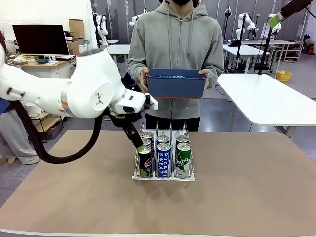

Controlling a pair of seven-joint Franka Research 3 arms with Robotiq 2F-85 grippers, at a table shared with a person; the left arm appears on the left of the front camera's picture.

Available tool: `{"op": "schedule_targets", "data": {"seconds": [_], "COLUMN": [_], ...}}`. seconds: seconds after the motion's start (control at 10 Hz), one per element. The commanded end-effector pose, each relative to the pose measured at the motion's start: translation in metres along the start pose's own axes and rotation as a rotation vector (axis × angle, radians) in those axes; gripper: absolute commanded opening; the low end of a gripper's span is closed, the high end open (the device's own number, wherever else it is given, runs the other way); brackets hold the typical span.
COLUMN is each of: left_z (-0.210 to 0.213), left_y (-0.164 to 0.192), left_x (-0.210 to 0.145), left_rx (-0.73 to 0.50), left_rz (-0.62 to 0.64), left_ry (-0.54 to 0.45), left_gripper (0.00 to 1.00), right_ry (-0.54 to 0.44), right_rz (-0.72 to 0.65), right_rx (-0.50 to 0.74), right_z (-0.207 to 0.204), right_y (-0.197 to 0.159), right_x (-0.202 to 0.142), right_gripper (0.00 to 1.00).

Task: Fill the beverage cans into the dispenser.
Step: Pick up the Ionic drink handed by the human.

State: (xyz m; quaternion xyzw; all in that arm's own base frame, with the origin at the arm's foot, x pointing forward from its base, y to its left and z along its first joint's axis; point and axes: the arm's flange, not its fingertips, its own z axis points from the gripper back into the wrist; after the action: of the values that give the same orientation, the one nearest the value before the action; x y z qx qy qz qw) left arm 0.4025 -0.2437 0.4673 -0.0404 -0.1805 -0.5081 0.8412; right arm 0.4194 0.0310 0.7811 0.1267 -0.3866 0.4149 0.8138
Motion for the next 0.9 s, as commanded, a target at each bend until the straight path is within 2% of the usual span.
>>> {"op": "schedule_targets", "data": {"seconds": [0.0, 0.1, 0.2, 0.3, 0.5, 0.6, 0.8], "left_z": [0.064, 0.107, 0.138, 0.166, 0.235, 0.261, 0.307], "left_y": [0.035, 0.049, 0.043, 0.052, 0.069, 0.068, 0.071], "left_x": [0.002, -0.007, -0.012, -0.009, -0.016, -0.014, -0.022], "left_rx": [0.057, 0.049, 0.032, 0.068, 0.073, 0.109, 0.131], "left_rz": [0.049, 0.043, 0.085, 0.088, 0.024, 0.037, -0.012], "left_ry": [-0.065, -0.087, -0.151, -0.218, -0.26, -0.32, -0.375], "left_gripper": [1.0, 1.0, 1.0, 1.0, 1.0, 1.0, 1.0], "right_ry": [0.0, 0.0, 0.0, 0.0, 0.0, 0.0, 0.0], "right_rz": [-0.001, -0.001, -0.001, -0.001, -0.001, -0.001, -0.001], "right_rx": [0.001, 0.001, 0.001, 0.001, 0.001, 0.001, 0.001], "right_z": [0.0, 0.0, 0.0, 0.0, 0.0, 0.0, 0.0], "right_y": [0.0, 0.0, 0.0, 0.0, 0.0, 0.0, 0.0], "right_x": [0.0, 0.0, 0.0, 0.0, 0.0, 0.0, 0.0], "right_gripper": [1.0, 1.0, 1.0, 1.0, 1.0, 1.0, 1.0]}}
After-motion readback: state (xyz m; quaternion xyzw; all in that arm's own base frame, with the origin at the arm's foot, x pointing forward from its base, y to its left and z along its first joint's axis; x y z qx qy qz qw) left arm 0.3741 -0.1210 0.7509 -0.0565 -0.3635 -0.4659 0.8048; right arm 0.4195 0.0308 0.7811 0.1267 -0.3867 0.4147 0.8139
